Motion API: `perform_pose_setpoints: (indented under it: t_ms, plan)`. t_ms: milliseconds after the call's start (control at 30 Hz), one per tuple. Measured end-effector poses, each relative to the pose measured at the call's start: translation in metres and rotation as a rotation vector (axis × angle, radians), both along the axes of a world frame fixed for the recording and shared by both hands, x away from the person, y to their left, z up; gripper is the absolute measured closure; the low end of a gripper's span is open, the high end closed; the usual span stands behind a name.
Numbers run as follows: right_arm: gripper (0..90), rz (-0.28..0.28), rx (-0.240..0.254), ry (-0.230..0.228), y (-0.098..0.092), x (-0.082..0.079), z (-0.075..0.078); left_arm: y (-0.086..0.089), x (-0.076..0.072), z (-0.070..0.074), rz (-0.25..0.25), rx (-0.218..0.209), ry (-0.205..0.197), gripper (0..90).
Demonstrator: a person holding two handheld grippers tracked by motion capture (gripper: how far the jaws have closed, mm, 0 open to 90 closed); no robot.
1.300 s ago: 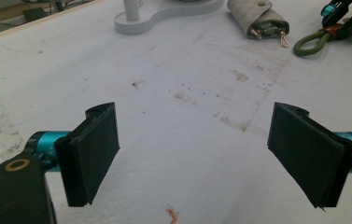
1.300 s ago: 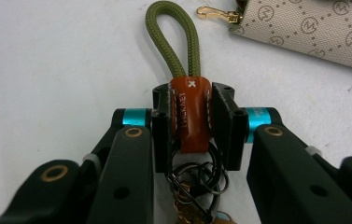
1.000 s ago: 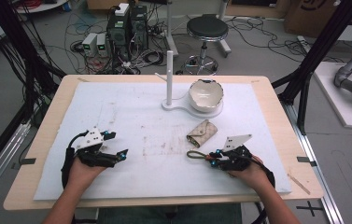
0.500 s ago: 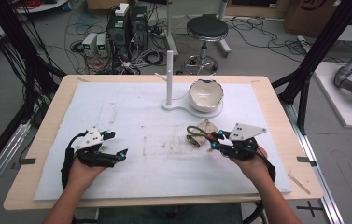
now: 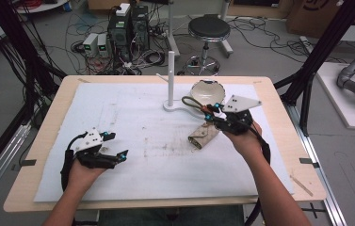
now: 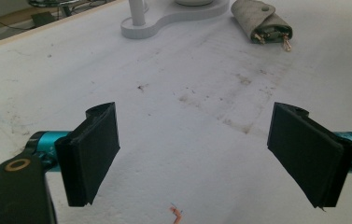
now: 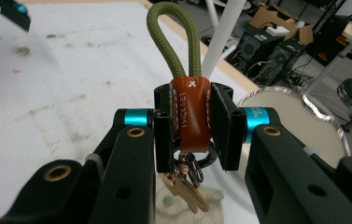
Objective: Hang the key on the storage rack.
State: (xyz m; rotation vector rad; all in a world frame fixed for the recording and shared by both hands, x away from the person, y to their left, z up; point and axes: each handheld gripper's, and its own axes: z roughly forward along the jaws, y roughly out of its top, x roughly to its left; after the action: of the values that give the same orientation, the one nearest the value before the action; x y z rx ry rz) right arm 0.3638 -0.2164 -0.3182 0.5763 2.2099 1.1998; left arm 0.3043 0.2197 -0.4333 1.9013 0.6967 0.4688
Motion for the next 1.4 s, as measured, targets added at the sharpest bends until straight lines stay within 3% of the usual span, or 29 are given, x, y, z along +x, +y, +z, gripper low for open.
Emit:
perform_pose_setpoints:
  t_ms: [233, 500, 833, 1233, 1400]
  plan:
    - [73.0, -0.019, -0.014, -0.030, 0.023, 0.025, 0.022, -0.002, 0.001, 0.000, -0.003, 0.001, -0.001, 16.5]
    - [73.0, -0.039, -0.040, -0.039, 0.050, 0.051, 0.032, 0.001, 0.001, -0.001, 0.007, 0.002, 0.000, 16.6]
    - [72.9, -0.060, -0.064, -0.056, 0.064, 0.063, 0.031, 0.002, 0.002, -0.002, 0.006, 0.004, 0.005, 16.6]
    - [72.6, -0.104, -0.081, -0.036, 0.065, 0.075, 0.023, 0.003, 0.003, -0.002, 0.008, 0.003, 0.010, 16.6]
    - [68.3, -0.125, -0.088, -0.019, 0.064, 0.078, 0.020, 0.003, 0.003, -0.002, 0.006, 0.006, 0.010, 16.6]
